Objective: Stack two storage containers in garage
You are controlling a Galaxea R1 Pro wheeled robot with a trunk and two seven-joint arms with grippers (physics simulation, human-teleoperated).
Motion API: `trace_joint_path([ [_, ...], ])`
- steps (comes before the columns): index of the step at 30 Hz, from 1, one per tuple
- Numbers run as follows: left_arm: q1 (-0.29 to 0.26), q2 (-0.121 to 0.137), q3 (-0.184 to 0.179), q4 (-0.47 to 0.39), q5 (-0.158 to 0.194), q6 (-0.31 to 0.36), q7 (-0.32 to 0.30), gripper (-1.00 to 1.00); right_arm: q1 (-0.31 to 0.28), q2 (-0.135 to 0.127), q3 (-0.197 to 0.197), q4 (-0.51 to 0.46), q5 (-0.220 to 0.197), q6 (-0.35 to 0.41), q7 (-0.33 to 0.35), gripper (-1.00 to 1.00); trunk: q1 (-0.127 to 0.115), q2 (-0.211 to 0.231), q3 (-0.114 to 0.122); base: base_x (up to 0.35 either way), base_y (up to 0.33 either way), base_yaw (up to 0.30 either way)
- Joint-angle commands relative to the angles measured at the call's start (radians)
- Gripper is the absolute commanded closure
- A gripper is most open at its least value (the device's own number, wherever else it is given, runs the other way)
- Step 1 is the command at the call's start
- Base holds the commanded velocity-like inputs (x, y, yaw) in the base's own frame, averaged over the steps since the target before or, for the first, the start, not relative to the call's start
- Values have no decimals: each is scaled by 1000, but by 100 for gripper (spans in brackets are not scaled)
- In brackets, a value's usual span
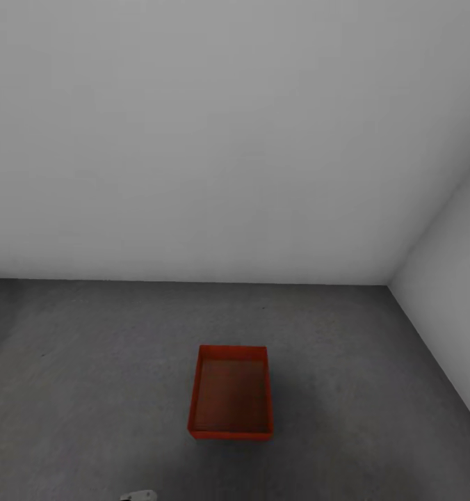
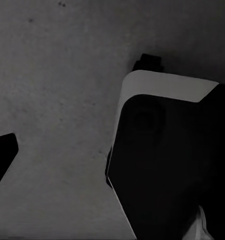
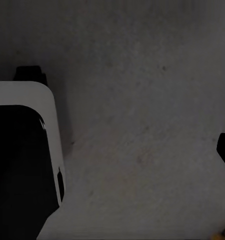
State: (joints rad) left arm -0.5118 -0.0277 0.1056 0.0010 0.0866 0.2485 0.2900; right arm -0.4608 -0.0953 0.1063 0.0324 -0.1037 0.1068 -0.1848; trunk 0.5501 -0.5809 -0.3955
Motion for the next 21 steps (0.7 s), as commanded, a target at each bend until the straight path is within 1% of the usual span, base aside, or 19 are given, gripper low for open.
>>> trace_joint_path([
  [1, -1, 11, 5, 0, 10, 1, 2, -100, -1, 0, 9, 1, -10, 1, -1, -100, 0, -1, -1, -341, 0, 0],
  [3, 0, 28, 6, 0, 10, 1, -2, -100, -1, 0, 9, 1, -7, -1, 0, -100, 0, -1, -1, -342, 0, 0],
  [6, 4, 37, 6, 0, 12, 0, -4, -100, 0, 1, 9, 1, -5, -8, 11, -100, 0, -1, -1, -343, 0, 0],
  [11, 3, 39, 6, 1, 13, -2, -7, -100, 10, 8, 9, 1, -4, -32, 54, -100, 0, -1, -1, -340, 0, 0],
  [16, 4, 40, 6, 1, 19, -3, -9, -100, 47, 14, 10, 1, -3, -39, 90, -100, 0, -1, -1, -336, 0, 0],
  [19, 4, 41, 7, 1, 22, -7, -9, -100, 52, 23, 10, 1, -2, -38, 95, -100, 0, -1, -1, -336, 0, 0],
  [21, 4, 41, 7, 1, 25, -24, -9, -100, 53, 28, 10, 1, -3, -38, 96, -100, 0, -1, -1, -338, 0, 0],
])
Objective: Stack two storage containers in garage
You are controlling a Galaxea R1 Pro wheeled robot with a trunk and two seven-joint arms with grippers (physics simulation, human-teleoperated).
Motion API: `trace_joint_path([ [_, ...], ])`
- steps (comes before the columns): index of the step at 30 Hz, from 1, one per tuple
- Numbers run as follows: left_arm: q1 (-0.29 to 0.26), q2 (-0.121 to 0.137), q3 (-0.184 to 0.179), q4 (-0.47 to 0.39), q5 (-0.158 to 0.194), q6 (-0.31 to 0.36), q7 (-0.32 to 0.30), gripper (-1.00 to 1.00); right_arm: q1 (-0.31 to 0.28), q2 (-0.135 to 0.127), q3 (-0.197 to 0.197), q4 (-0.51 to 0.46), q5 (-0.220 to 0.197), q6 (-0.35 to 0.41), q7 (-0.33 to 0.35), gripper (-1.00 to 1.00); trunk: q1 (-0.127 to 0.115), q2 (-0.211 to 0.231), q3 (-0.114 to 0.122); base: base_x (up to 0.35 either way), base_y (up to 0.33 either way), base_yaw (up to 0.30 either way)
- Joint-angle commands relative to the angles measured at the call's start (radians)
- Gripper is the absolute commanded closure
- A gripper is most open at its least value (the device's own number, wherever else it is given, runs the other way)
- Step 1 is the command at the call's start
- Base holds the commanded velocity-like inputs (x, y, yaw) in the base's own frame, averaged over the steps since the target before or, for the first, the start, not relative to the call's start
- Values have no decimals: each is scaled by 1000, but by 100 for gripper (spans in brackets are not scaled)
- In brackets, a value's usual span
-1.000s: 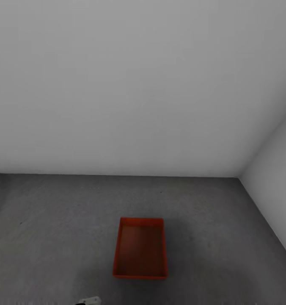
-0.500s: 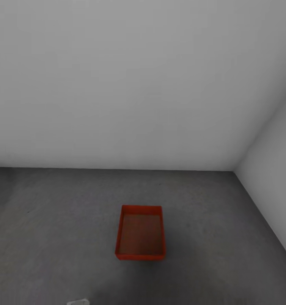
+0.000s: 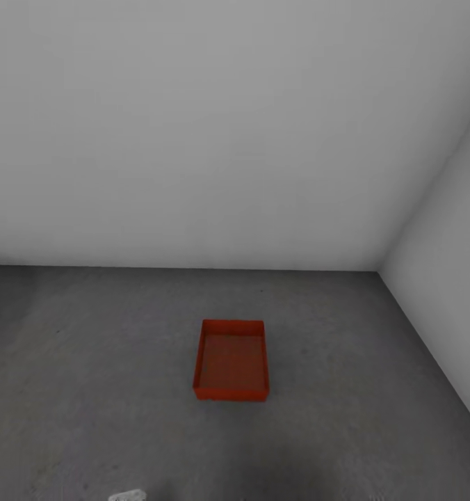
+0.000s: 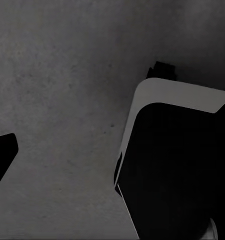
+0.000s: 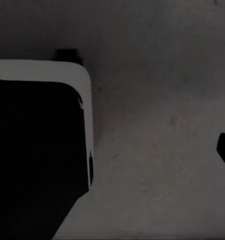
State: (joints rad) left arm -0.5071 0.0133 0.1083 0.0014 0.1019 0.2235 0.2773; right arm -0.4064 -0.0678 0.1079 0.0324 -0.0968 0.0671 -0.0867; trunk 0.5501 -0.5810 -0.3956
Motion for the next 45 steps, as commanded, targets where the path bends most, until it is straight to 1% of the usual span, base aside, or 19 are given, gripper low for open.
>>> trace_joint_path([
  [1, -1, 0, 4, 0, 10, -5, 3, -100, -1, 1, 9, 1, -10, 1, -1, -100, 0, -1, -1, -339, 0, 0],
  [5, 2, 0, 4, 0, 11, -38, 3, -100, 22, 3, 9, 1, -11, 1, -1, -100, 0, -1, -1, -340, 0, 0],
  [9, 6, -1, 4, 0, 12, -48, 3, -100, 69, 5, 9, 1, -11, -4, -1, -100, 0, -1, -1, -340, 0, 0],
  [12, 18, -2, 4, 0, 10, -56, 3, -100, 101, 12, 9, 1, -13, -25, -2, -100, 0, -1, -1, -340, 0, 0],
  [17, 37, -3, 4, 0, 11, -109, 3, -100, 118, 19, 9, 1, -16, -27, -2, -100, 0, -1, -1, -336, 0, 0],
  [21, 58, -5, 4, 0, 10, -140, 3, -100, 139, 33, 9, 1, -16, -30, -2, -100, 0, -1, -1, -297, 0, 0],
  [24, 64, -5, 4, 0, 10, -148, 3, -100, 145, 38, 9, 1, -17, -28, -2, -100, 0, -1, -1, -153, 0, 0],
  [34, 67, -5, 4, 0, 10, -143, 5, -100, 147, 41, 9, 1, -19, -25, -3, -100, 0, -1, -1, -22, 0, 0],
  [35, 69, -13, 4, 0, 9, -140, 3, -100, 147, 43, 9, 1, -20, -28, -2, -100, 0, -1, -1, 0, 0, 0],
  [39, 93, -15, 4, 0, 10, -146, 0, -100, 147, 50, 9, 1, -19, -34, -2, -100, 0, -1, -1, 0, 0, 0],
  [42, 113, -14, 4, 0, 10, -149, -22, -100, 147, 53, 9, 1, -18, -37, -2, -100, 0, -1, -1, 0, 0, 0],
  [44, 121, -12, 4, 0, 11, -149, -72, -100, 147, 54, 8, 1, -18, -38, -1, -100, 0, -1, 2, 0, 0, 0],
  [45, 123, -11, 4, 0, 11, -148, -84, -100, 147, 54, 8, 1, -19, -38, -1, -100, 0, -1, 3, 0, 0, 0],
])
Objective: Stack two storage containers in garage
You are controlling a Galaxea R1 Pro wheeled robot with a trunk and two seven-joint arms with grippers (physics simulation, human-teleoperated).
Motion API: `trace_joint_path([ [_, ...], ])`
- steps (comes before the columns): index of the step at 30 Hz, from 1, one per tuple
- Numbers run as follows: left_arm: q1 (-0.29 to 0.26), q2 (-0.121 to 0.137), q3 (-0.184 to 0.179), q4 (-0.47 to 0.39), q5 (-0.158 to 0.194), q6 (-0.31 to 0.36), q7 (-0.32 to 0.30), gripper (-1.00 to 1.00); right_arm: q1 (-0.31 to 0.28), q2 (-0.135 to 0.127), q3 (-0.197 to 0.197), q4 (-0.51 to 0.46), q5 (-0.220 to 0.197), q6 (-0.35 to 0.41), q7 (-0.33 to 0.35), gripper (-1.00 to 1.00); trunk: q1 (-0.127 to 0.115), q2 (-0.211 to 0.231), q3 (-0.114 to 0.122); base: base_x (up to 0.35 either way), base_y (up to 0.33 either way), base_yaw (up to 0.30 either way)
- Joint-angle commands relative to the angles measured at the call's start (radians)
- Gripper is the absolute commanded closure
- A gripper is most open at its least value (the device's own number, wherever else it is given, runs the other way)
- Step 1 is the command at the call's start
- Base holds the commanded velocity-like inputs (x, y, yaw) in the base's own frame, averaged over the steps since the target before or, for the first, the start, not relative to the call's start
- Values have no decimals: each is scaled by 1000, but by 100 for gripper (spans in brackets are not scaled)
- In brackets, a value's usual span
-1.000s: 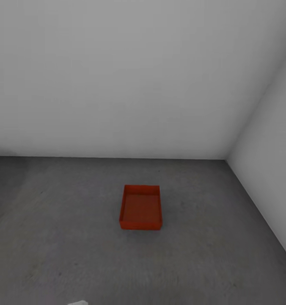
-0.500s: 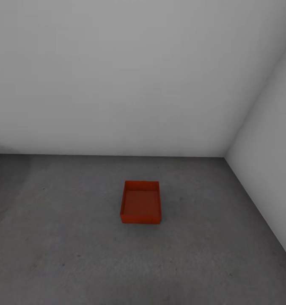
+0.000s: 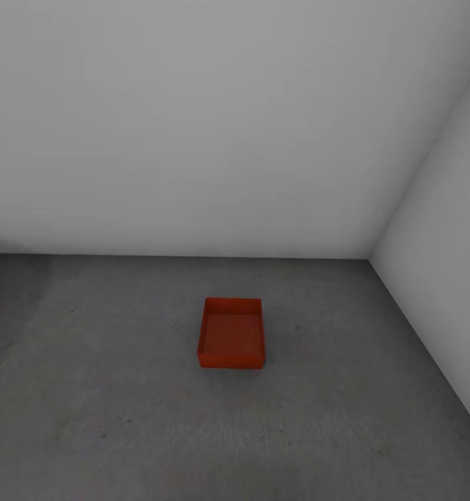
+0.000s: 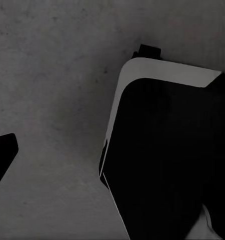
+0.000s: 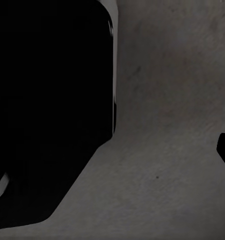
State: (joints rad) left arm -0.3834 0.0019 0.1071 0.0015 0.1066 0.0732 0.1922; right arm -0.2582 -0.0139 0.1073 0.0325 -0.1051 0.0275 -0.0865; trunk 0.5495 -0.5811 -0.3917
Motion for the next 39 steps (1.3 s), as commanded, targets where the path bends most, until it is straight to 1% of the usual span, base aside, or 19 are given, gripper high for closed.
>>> trace_joint_path([
  [1, 3, 0, 5, 0, 6, 2, -23, -100, -1, 0, 8, 1, -10, 1, -1, -100, 0, -1, 0, 0, 0, 0],
  [4, 9, -2, 5, 0, 7, 3, -75, -100, -1, 0, 9, 1, -9, -3, 1, -100, 0, -1, 5, 0, 0, 0],
  [6, 17, -3, 5, 0, 7, 4, -88, -100, -1, 0, 9, 1, -9, -4, 7, -100, 0, -1, 8, 0, 0, 0],
  [8, 26, 1, 6, 0, 7, 4, -92, -100, -1, 1, 9, 1, -10, -4, 16, -100, 0, -1, 11, 0, 0, 0],
  [13, 58, 6, 6, 0, 7, 1, -96, -100, 2, 1, 9, 1, -10, -3, 51, -100, 0, -1, 19, 0, 0, 0],
  [16, 69, 7, 6, 0, 7, -32, -94, -100, 9, 0, 8, 1, -11, 1, 62, -100, 0, -1, 24, 0, 0, 0],
  [19, 71, 7, 6, 0, 7, -57, -90, -100, 12, 0, 8, 1, -11, 4, 64, -100, 0, -1, 29, 0, 0, 0],
  [27, 72, 10, 9, -1, 7, -71, -88, -100, 13, -3, 8, 1, -11, -4, 65, -100, 0, -1, 42, 0, 0, 0],
  [34, 72, 9, 9, -1, 7, -72, -88, -100, 19, -3, 8, 1, -7, -51, 64, -100, 0, -1, 53, 0, 0, 0],
  [39, 72, 10, 9, -1, 7, -72, -88, -100, 29, -3, 9, 1, -6, -69, 64, -100, 0, -1, 61, 0, 0, 0],
])
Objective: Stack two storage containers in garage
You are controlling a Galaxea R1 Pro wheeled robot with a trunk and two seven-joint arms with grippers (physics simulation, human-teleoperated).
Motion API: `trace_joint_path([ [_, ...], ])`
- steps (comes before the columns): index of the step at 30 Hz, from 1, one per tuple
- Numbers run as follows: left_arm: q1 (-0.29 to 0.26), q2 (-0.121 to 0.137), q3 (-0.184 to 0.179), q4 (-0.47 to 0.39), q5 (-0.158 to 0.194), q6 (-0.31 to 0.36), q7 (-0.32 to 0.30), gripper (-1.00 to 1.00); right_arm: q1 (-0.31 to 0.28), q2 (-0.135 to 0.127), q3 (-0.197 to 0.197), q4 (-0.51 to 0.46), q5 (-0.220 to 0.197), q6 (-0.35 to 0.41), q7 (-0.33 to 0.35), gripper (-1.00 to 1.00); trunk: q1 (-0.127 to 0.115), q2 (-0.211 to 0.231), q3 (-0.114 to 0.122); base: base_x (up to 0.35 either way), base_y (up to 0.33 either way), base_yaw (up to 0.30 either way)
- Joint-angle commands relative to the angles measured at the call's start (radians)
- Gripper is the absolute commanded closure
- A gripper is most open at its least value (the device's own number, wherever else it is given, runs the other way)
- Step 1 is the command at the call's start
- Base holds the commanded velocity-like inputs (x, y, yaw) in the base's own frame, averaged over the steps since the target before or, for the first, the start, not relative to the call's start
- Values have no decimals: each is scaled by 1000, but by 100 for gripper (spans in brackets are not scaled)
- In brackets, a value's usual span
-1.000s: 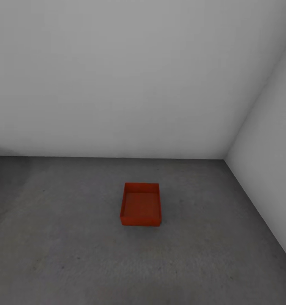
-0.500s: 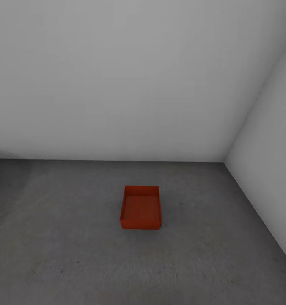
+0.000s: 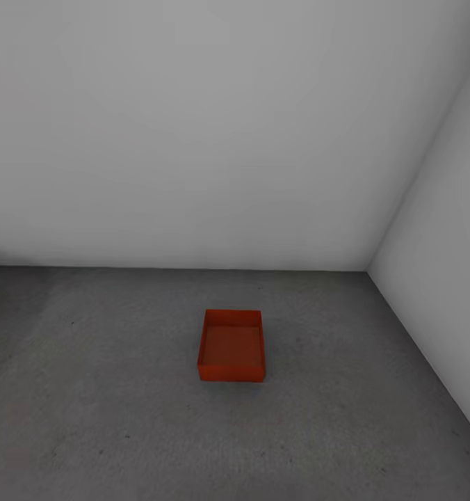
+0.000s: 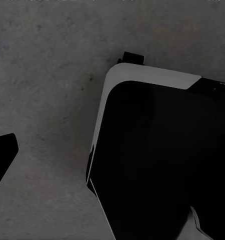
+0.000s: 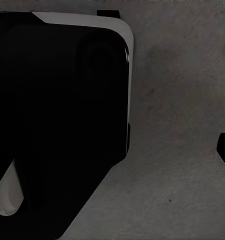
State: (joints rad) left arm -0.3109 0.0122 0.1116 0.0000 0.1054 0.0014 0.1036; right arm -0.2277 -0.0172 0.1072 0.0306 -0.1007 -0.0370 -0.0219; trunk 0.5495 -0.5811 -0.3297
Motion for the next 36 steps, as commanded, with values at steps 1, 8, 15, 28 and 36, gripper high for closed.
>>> trace_joint_path([
  [1, -1, 0, 4, 0, 8, 0, 0, -100, -1, 0, 9, 3, -10, -5, -1, -100, 0, -1, 0, 0, 0, 0],
  [8, -1, 0, 3, -2, 3, -17, -1, -100, 1, 0, 9, 3, -10, -7, -11, -100, 0, -1, 12, 0, 0, 0],
  [15, 0, -2, 2, -1, 6, -33, 0, -100, 1, -1, 8, 3, -12, -4, -8, -100, 0, -1, 23, 0, 0, 0],
  [28, 2, -2, 2, 2, 7, -28, 5, -100, 1, -2, 9, 3, -13, -7, -4, -100, 0, -1, 44, 0, 0, 0],
  [36, 8, -14, 2, 2, 6, -32, 0, -100, 1, 0, 9, 3, -13, -4, -3, -100, 0, -1, 57, 0, 0, 0],
])
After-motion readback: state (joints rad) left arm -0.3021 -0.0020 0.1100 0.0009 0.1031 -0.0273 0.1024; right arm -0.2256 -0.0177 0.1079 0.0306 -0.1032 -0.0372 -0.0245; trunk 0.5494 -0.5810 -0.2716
